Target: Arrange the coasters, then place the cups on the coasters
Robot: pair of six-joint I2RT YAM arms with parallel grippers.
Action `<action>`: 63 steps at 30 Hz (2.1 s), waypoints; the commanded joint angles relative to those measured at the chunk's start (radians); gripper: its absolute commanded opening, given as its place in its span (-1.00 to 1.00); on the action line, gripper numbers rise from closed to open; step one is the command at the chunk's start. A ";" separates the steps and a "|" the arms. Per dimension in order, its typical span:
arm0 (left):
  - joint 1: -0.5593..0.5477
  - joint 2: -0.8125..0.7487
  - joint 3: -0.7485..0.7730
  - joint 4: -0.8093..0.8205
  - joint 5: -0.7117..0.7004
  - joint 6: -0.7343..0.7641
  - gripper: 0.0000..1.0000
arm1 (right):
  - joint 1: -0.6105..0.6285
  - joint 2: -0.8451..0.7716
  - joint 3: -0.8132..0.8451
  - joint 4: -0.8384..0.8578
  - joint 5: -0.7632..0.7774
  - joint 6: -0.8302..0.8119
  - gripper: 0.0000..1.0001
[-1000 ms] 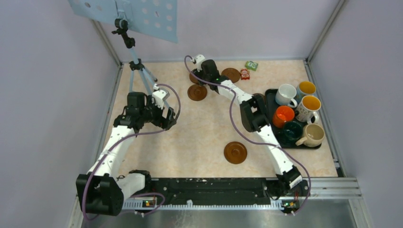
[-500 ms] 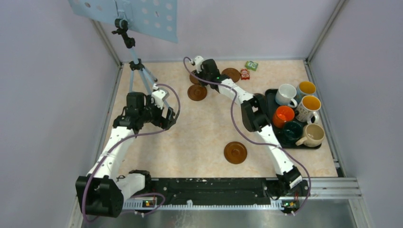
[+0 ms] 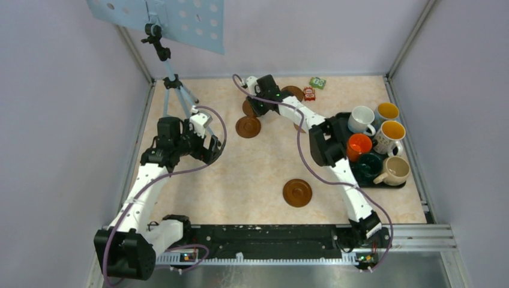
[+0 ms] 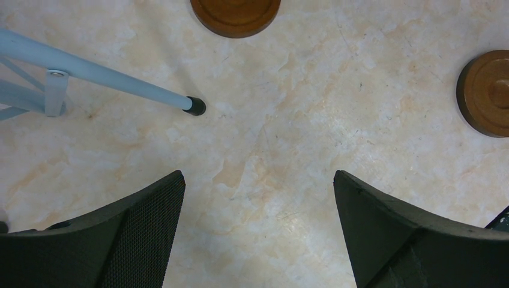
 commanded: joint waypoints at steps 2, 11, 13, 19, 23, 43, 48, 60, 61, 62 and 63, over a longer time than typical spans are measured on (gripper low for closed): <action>0.005 -0.033 0.012 0.027 0.002 -0.001 0.97 | 0.007 -0.129 -0.168 -0.158 -0.085 0.016 -0.47; 0.005 -0.045 0.007 0.030 0.012 0.000 0.97 | 0.006 -0.304 -0.487 -0.081 -0.058 0.006 -0.50; 0.005 -0.045 0.005 0.032 0.013 0.000 0.97 | -0.003 -0.321 -0.511 -0.066 -0.030 0.004 -0.49; 0.005 -0.044 0.004 0.030 0.012 0.003 0.98 | -0.050 -0.380 -0.490 -0.083 -0.108 0.022 -0.43; 0.005 -0.038 0.007 0.029 0.018 0.003 0.97 | -0.085 -0.480 -0.533 0.016 -0.117 0.057 -0.39; 0.005 -0.025 0.013 0.023 0.004 0.003 0.97 | -0.254 -0.206 -0.169 0.059 0.031 0.130 -0.40; 0.005 -0.023 0.012 0.023 -0.003 0.001 0.97 | -0.256 -0.114 -0.069 0.047 0.065 0.123 -0.41; 0.006 -0.023 0.009 0.029 -0.016 0.000 0.98 | -0.267 -0.037 -0.049 0.084 0.126 0.107 -0.48; 0.006 -0.023 0.008 0.030 -0.016 0.001 0.97 | -0.271 -0.033 -0.049 0.087 0.123 0.110 -0.48; 0.006 -0.022 0.008 0.030 -0.016 0.001 0.97 | -0.272 -0.028 -0.047 0.089 0.121 0.109 -0.48; 0.006 -0.021 0.009 0.030 -0.016 0.001 0.97 | -0.274 -0.022 -0.043 0.091 0.122 0.108 -0.48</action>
